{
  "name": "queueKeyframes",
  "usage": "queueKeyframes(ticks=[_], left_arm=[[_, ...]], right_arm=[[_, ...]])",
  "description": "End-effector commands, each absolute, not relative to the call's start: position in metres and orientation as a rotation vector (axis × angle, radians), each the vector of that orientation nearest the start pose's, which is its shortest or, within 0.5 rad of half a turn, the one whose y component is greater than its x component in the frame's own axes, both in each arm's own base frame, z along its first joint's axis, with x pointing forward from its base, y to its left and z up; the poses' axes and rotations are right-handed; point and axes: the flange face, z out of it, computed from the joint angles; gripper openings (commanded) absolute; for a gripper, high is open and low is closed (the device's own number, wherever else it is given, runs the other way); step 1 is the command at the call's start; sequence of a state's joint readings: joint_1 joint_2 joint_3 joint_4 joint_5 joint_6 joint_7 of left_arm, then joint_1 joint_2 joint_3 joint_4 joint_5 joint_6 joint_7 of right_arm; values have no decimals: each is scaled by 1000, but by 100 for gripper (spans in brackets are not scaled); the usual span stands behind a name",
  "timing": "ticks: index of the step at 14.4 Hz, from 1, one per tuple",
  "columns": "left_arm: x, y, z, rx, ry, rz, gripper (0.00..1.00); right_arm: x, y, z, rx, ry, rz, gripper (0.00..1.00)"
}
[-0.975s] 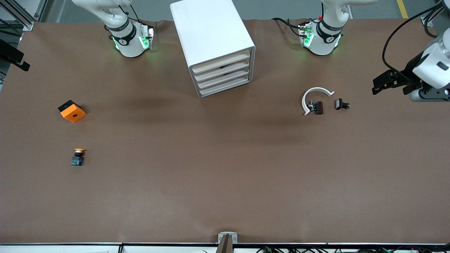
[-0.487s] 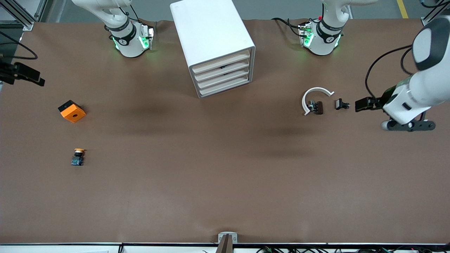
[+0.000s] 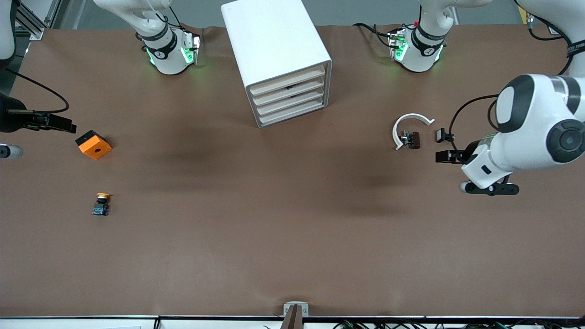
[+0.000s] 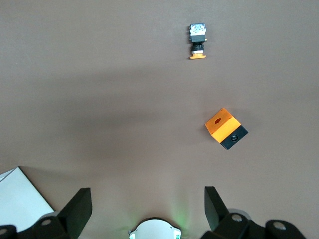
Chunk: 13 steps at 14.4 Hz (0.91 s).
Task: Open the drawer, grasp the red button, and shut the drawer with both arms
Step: 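Reach the left gripper toward the white cabinet's drawer front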
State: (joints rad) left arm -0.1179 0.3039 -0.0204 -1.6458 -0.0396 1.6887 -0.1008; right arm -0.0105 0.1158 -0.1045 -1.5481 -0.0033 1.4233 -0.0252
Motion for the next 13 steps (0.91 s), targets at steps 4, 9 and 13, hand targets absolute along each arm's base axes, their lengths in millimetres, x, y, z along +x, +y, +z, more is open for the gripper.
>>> queueKeyframes(ticks=[4, 9, 13], left_arm=[[626, -124, 413, -3140, -371, 574, 100], [624, -162, 404, -3048, -798, 845, 100], [621, -187, 389, -2885, -1185, 1049, 100]], right_arm=[[565, -67, 566, -3118, 143, 371, 100], [565, -67, 566, -3115, 154, 375, 100], [565, -67, 565, -3112, 154, 379, 100]])
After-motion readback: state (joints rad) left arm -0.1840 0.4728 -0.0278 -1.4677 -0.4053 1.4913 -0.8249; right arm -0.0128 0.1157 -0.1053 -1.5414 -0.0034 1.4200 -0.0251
